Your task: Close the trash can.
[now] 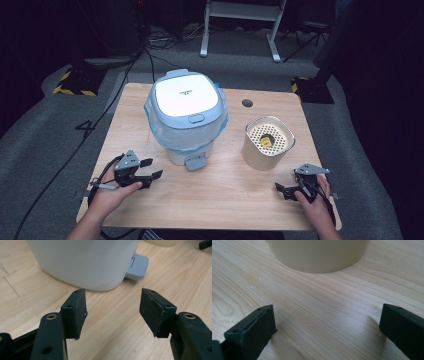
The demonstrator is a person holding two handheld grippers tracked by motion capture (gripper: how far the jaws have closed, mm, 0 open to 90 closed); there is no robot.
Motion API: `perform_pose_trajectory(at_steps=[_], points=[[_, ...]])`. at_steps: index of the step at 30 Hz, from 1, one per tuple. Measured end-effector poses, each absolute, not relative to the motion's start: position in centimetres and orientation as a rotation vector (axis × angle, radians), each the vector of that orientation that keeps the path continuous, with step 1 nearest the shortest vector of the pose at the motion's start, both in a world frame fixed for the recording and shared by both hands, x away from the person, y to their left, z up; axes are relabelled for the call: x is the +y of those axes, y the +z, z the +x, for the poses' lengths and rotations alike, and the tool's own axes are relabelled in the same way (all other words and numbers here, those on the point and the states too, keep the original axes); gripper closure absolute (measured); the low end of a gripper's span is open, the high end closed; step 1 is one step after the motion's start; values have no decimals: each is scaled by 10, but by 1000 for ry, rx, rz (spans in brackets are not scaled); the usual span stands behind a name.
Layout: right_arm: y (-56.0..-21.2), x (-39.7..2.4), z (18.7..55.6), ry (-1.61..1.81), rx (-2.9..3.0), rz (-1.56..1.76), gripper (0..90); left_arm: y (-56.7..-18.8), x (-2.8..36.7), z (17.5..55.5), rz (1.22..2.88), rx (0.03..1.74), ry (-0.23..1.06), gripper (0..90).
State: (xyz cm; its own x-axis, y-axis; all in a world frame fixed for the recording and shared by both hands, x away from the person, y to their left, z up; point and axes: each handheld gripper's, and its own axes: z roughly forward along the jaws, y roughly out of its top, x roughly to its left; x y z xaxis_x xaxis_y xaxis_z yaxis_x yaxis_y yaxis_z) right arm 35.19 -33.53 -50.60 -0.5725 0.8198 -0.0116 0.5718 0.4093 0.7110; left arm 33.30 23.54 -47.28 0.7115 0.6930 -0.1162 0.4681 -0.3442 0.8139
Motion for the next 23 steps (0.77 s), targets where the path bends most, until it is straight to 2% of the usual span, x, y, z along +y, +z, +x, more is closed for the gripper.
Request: perform_pose_trajectory(at_steps=[10, 13, 17, 23], points=[[-506, -335, 352, 957, 2312, 1198, 4, -501, 233, 331, 2093, 936, 345, 348], [-506, -335, 352, 957, 2312, 1198, 4, -504, 232, 333, 2180, 973, 372, 304], [-506, -335, 352, 957, 2312, 1198, 4, -504, 229, 334, 2198, 982, 370, 188], [-506, -335, 352, 957, 2311, 1198, 4, -504, 227, 332, 2187, 1020, 383, 164]])
